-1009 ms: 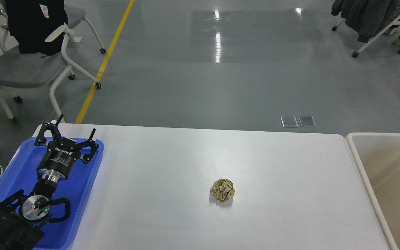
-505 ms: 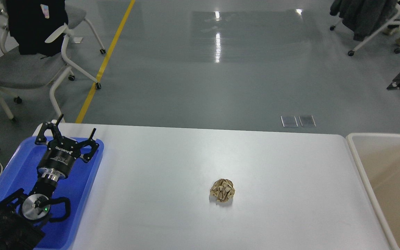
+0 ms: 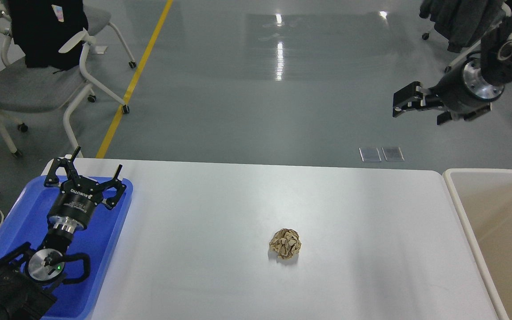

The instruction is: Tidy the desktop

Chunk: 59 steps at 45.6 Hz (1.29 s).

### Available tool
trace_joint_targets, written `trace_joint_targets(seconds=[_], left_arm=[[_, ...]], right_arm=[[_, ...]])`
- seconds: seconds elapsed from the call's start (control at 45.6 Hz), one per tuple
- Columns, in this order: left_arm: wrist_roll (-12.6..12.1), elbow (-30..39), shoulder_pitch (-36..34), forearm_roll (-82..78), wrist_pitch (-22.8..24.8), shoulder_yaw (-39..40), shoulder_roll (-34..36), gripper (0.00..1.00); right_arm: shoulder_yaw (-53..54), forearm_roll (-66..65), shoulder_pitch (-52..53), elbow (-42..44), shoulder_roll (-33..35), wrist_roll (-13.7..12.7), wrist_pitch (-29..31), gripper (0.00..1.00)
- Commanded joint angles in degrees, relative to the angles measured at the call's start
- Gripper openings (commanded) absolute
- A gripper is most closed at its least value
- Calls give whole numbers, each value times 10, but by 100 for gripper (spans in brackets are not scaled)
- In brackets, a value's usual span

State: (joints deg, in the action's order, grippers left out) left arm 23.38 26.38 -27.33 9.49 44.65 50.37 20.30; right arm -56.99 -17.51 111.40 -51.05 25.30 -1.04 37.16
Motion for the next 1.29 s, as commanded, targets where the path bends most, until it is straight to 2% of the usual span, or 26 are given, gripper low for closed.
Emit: trace_joint_targets(seconds=[0.0, 0.197, 0.395, 0.527, 0.68, 0.878, 1.009, 1.185, 1.272], left_arm=[[0, 0, 0, 0, 0, 0, 0, 99], [0, 0, 0, 0, 0, 0, 0, 99], [0, 0, 1, 0, 0, 0, 1, 99], [0, 0, 0, 0, 0, 0, 0, 99], [0, 0, 0, 0, 0, 0, 1, 99], [0, 0, 1, 0, 0, 0, 1, 99], [0, 0, 1, 0, 0, 0, 1, 99], [0, 0, 1, 0, 0, 0, 1, 99], [0, 0, 1, 0, 0, 0, 1, 99]], right_arm=[[-55, 4, 64, -15, -97, 0, 78, 100], [-24, 75, 99, -110, -127, 0, 78, 100], [-18, 113, 95, -128, -159, -1, 78, 100], [-17, 115, 86, -157, -160, -1, 78, 100], [-24, 138, 55, -149, -158, -5, 78, 100], [-46, 178, 44, -133, -142, -60, 78, 100], [-53, 179, 40, -135, -142, -83, 78, 100], [-51, 190, 36, -136, -144, -164, 78, 100], [-49, 207, 34, -136, -143, -177, 78, 100]])
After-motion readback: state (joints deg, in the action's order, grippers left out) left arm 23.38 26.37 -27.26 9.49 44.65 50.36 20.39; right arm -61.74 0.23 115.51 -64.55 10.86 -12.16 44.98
